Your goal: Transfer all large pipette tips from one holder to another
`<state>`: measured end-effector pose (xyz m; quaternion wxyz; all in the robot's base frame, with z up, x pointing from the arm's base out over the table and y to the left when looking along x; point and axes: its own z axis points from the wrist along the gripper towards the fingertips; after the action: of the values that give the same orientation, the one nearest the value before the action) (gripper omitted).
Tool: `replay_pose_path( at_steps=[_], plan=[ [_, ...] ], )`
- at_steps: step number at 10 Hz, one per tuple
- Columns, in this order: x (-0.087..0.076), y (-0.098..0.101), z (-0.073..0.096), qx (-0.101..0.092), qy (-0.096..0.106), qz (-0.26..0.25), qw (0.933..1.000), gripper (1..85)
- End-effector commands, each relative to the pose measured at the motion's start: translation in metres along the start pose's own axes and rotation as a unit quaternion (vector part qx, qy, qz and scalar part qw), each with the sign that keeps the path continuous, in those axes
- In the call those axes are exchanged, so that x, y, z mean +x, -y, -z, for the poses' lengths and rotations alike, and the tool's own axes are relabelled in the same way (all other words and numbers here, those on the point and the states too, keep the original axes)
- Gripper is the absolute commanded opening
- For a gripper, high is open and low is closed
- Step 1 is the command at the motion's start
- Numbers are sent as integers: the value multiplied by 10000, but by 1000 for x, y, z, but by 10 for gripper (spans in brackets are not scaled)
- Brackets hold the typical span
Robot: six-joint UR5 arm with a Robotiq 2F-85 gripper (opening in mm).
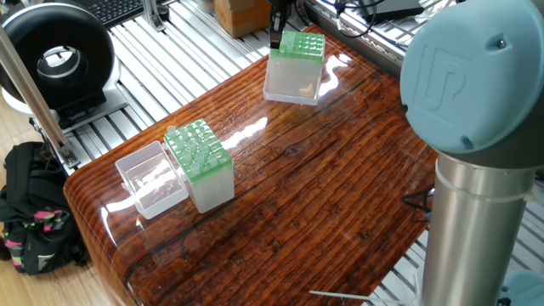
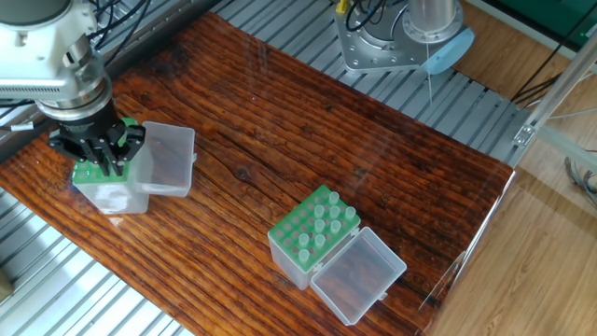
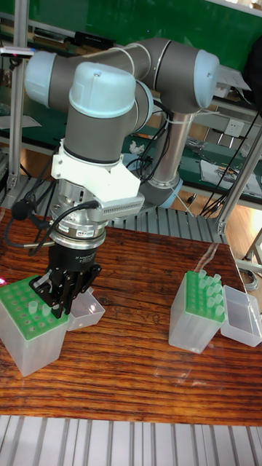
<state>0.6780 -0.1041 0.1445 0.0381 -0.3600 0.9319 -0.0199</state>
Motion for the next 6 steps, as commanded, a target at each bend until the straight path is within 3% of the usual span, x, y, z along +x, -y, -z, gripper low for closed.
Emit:
replay_pose_path(
  at_steps=[1,6],
  plan=[
    [2,-2,9,-1,15,-74,10000,10],
    [-4,-10,22,-57,45,-110,9999,10]
  ],
)
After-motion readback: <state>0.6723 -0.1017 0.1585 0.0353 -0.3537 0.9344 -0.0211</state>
